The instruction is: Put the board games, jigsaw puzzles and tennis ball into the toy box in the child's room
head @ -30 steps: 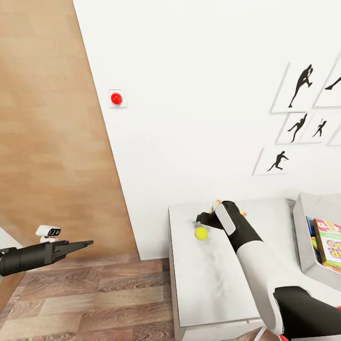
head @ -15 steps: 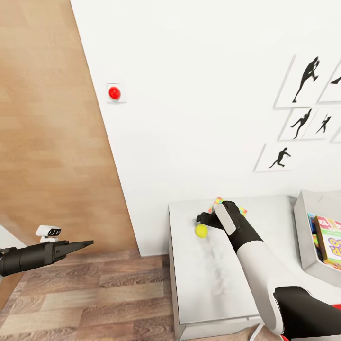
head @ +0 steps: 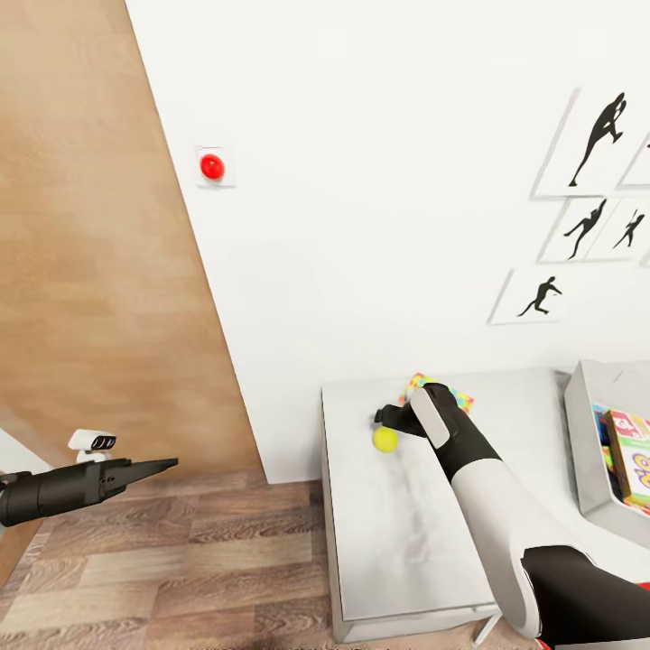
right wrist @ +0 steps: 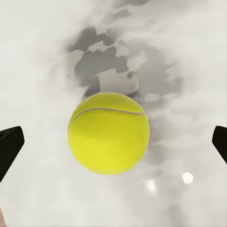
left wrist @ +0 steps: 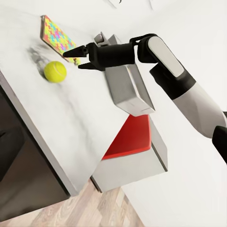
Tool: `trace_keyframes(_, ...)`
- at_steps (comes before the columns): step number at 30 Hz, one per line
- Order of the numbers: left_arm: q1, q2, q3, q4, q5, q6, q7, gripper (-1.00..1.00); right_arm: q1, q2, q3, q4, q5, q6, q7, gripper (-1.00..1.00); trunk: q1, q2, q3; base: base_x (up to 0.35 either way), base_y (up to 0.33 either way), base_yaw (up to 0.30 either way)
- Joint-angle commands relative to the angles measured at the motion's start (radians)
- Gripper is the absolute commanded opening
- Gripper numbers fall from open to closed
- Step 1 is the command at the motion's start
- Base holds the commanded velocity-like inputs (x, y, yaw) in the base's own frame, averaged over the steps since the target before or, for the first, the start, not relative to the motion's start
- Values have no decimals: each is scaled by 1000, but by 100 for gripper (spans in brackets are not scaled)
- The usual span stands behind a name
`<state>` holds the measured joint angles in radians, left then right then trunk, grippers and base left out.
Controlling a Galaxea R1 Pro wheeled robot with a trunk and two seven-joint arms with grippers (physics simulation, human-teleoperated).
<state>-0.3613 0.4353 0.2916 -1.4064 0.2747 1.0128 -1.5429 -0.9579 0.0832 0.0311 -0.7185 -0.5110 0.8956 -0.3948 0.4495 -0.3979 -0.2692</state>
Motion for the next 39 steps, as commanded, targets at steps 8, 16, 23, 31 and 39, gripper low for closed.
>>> trace_keyframes(8, -1, 0, 0, 0, 0, 10, -3, 100, -1, 0, 3, -1, -11, 2, -10, 100, 1, -2, -15, 10, 1, 0)
trace_keyframes(16, -1, 0, 0, 0, 0, 10, -3, 100, -1, 0, 3, -1, -11, 2, -10, 100, 1, -2, -28, 100, 75, 0)
trace_keyframes(23, -1, 0, 0, 0, 0, 10, -3, 100, -1, 0, 3, -1, -11, 2, -10, 100, 1, -2, -40, 11, 30, 0)
trace_keyframes(31, -1, 0, 0, 0, 0, 10, -3, 100, -1, -2, 3, -1, -11, 2, -7, 100, 1, -2, -47, 1, 18, 0)
trace_keyframes(39, -1, -1, 0, 0, 0, 9, -3, 100, -1, -1, 3, 0, -11, 6, -7, 100, 1, -2, -47, 0, 0, 0)
